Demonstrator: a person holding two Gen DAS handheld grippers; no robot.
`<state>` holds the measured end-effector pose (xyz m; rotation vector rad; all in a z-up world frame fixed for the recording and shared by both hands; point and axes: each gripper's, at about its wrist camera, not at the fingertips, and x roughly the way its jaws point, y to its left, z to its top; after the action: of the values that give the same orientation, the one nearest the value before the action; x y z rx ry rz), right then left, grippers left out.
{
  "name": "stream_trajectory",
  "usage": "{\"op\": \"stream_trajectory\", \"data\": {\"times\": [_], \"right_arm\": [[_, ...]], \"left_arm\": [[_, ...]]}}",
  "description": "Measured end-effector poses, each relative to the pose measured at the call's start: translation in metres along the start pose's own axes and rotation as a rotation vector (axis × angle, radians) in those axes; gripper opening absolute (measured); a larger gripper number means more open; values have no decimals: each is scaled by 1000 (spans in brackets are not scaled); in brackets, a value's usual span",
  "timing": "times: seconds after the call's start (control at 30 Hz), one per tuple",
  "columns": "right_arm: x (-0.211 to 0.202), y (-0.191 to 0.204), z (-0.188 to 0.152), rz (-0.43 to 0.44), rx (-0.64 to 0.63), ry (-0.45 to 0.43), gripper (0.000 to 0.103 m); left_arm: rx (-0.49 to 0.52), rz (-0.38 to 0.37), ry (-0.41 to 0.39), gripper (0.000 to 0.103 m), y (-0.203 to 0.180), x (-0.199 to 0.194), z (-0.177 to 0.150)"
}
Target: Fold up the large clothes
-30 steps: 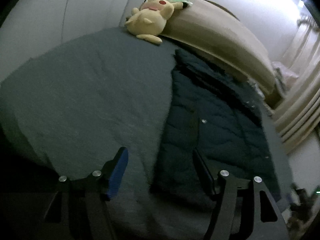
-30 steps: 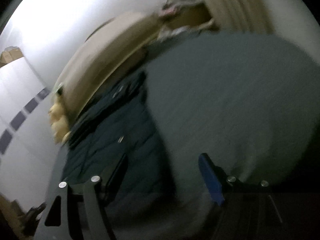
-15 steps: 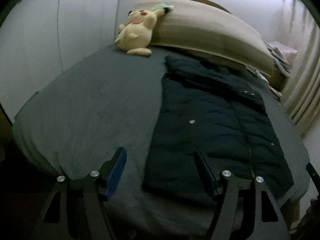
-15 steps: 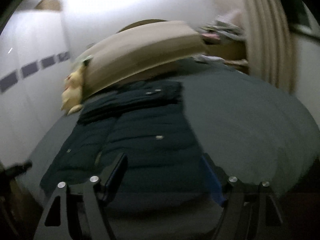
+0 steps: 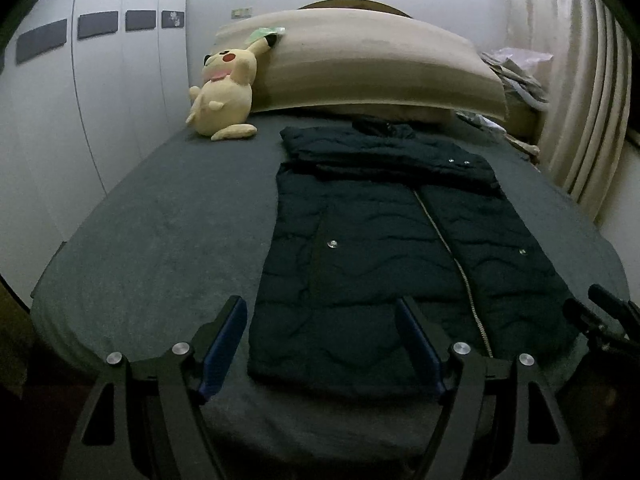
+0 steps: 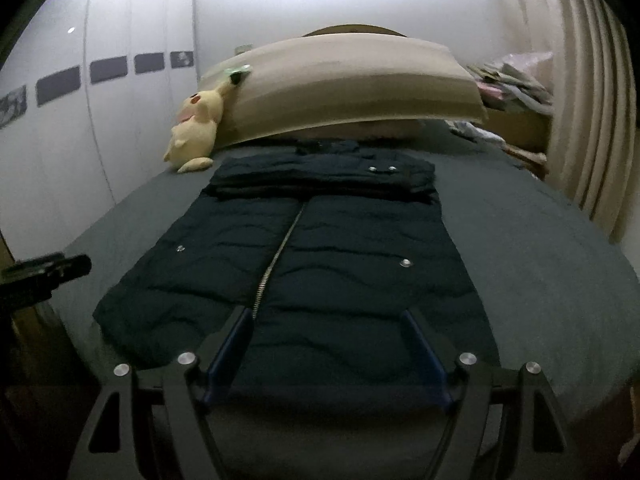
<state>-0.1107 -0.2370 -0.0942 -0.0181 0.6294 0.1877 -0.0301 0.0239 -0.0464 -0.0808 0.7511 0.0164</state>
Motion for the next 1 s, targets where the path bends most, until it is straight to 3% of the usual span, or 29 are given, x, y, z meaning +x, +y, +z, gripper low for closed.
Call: {"op": "stream_trajectory", "data": {"times": [0.13, 0.27, 0.37, 0.43, 0.5, 0.6, 0.73, 0.83, 0.87, 0.97, 1.0], "right_arm": [[2, 0, -1, 39, 30, -2, 79], [6, -30, -6, 58, 150, 37, 79], [4, -82, -11, 12, 281, 54, 79], [5, -126, -17, -50, 366, 106, 83], [13, -157, -24, -49, 430, 163, 83], [32, -191, -40, 45, 535, 246, 83], [49, -207, -54, 182, 657, 273, 83], [57, -210, -57, 224, 704, 267, 82], [58, -210, -57, 236, 715, 270, 81], [63, -203, -50, 325, 727, 277, 57], [64, -201, -50, 320, 732, 283, 53]], "left_arm": [[19, 18, 4, 77, 4, -4, -6], [-75, 9, 59, 77, 29, 5, -11], [-210, -41, 119, 77, 55, 22, -16], [-278, -71, 156, 77, 68, 36, -21], [-315, -84, 185, 77, 73, 52, -27], [-334, -122, 229, 77, 71, 72, -34], [-345, -145, 241, 77, 73, 80, -37], [-360, -144, 244, 77, 78, 84, -39], [-365, -153, 248, 77, 78, 85, -38], [-386, -176, 236, 77, 82, 83, -35], [-392, -186, 225, 77, 86, 82, -34]]}}
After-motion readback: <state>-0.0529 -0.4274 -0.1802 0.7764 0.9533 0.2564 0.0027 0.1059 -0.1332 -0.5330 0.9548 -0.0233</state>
